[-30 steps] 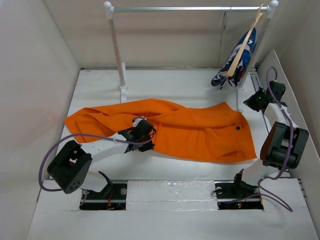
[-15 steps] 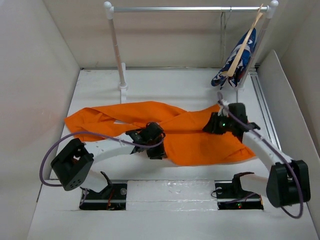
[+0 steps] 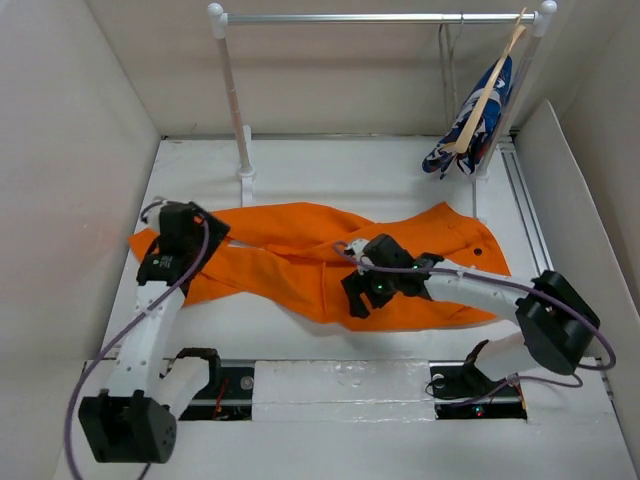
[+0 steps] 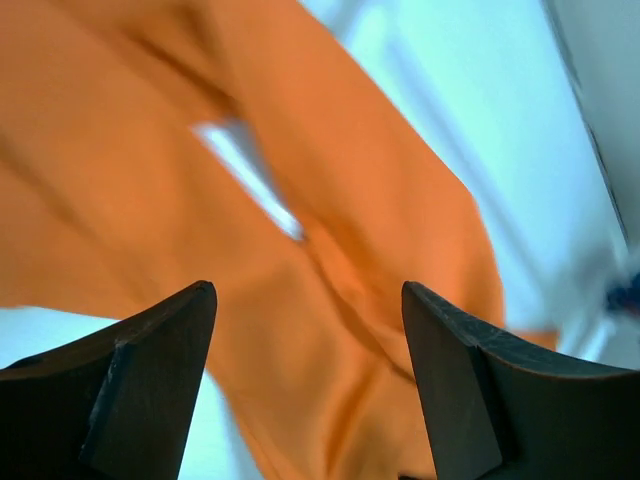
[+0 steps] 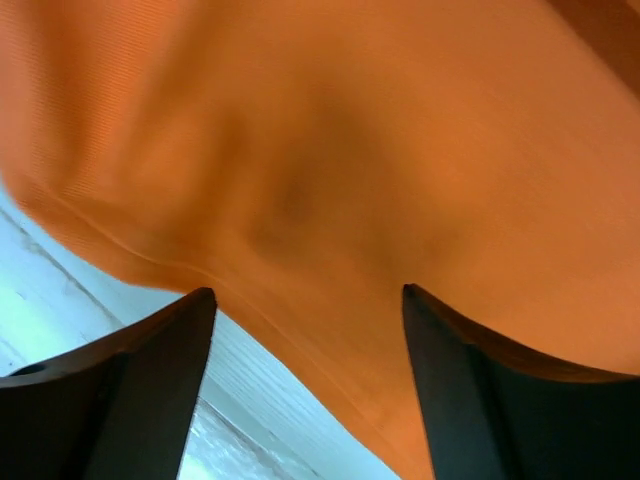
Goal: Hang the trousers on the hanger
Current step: Flatten out the trousers at the center of the board.
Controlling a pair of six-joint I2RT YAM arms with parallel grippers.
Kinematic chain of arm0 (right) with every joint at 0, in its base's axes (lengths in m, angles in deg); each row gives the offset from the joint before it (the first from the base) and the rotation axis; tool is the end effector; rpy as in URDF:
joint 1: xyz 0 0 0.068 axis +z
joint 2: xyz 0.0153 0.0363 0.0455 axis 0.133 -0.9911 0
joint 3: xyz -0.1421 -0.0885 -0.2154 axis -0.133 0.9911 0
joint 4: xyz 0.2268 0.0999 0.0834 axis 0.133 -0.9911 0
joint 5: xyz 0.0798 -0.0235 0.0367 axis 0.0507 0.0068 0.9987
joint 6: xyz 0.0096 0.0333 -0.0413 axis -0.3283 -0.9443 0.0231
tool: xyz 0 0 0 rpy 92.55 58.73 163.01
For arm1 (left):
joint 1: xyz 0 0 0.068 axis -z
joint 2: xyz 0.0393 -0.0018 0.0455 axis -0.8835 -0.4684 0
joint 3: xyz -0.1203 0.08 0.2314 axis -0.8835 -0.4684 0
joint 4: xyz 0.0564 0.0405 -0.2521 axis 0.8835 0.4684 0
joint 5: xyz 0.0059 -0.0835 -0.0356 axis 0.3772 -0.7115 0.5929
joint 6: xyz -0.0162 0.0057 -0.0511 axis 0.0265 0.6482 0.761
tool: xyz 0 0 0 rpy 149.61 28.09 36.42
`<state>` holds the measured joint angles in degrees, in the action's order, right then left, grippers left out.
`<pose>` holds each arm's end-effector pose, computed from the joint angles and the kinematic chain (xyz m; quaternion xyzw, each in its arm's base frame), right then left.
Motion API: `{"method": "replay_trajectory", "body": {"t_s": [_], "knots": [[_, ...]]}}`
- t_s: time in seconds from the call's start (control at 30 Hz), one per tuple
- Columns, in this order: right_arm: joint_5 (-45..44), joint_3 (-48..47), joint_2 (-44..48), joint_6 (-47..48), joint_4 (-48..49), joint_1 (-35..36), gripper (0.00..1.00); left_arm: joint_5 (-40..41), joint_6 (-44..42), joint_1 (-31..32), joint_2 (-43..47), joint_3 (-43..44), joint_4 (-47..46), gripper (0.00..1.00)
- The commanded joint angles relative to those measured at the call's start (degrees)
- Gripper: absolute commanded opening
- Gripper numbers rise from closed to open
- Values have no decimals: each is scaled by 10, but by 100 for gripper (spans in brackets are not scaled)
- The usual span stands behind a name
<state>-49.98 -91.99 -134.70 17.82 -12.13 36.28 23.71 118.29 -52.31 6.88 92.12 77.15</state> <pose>0.1842 0.1888 0.1814 -0.3025 0.9057 0.2246 0.1942 0.2072 -0.0328 0.3006 -0.3249 0.8105 -0.2149 0.4373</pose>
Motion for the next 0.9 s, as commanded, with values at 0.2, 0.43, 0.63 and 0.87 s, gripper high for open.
{"method": "replay_trajectory", "body": {"t_s": [0.2,0.43,0.63,0.87], "knots": [[-124,-96,-109,48,18,133,57,-52,-113,-263,-113,17,-22,74],[-168,-39,-73,24,-40,149,0,-37,-98,-274,-254,91,-57,75],[-143,51,75,-39,-145,176,0,-40,-112,-269,-356,175,-63,76],[-148,26,169,-39,-225,176,59,-71,-133,-264,-472,213,-39,76]]}}
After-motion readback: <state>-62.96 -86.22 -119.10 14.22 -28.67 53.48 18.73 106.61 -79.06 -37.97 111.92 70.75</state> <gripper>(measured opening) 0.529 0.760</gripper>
